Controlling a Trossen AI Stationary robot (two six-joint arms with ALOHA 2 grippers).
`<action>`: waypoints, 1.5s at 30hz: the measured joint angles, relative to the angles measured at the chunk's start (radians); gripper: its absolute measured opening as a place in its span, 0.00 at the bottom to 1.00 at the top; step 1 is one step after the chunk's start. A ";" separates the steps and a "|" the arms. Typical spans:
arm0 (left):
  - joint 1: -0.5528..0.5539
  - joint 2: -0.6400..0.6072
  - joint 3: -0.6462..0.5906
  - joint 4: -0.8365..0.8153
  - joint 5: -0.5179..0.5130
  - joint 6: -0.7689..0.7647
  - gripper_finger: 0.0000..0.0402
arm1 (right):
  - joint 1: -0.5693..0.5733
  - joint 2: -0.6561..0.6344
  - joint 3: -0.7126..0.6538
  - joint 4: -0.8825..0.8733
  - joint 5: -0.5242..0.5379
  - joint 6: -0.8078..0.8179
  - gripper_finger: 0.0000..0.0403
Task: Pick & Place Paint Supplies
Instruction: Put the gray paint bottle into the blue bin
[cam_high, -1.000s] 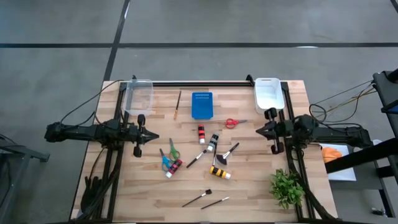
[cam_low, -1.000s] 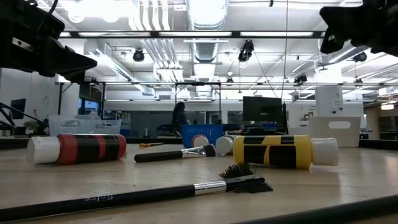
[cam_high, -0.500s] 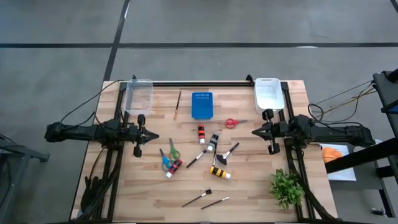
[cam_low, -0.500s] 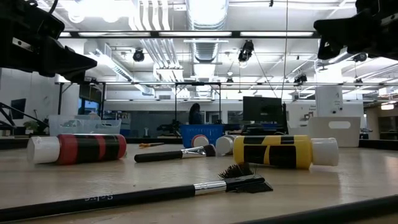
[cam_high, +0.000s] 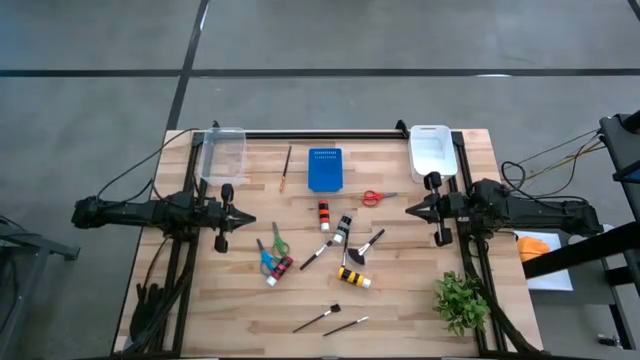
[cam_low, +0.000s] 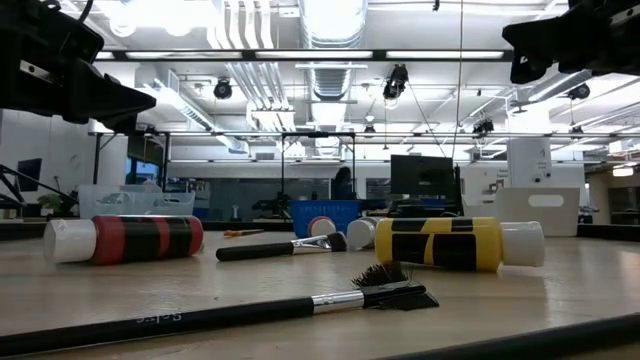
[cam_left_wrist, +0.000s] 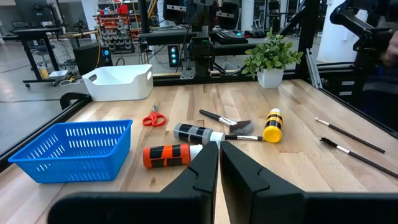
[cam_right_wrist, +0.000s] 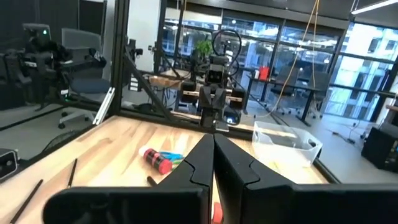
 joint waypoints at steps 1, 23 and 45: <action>0.000 0.000 0.000 0.000 0.000 0.000 0.07 | 0.000 0.000 0.000 0.000 0.000 -0.005 0.02; 0.000 0.000 0.000 0.000 0.000 0.000 0.07 | 0.000 0.003 0.054 0.086 0.001 -0.216 0.02; 0.000 0.000 0.000 0.000 0.000 0.000 0.07 | 0.000 0.019 0.285 -0.125 -0.095 -0.005 0.02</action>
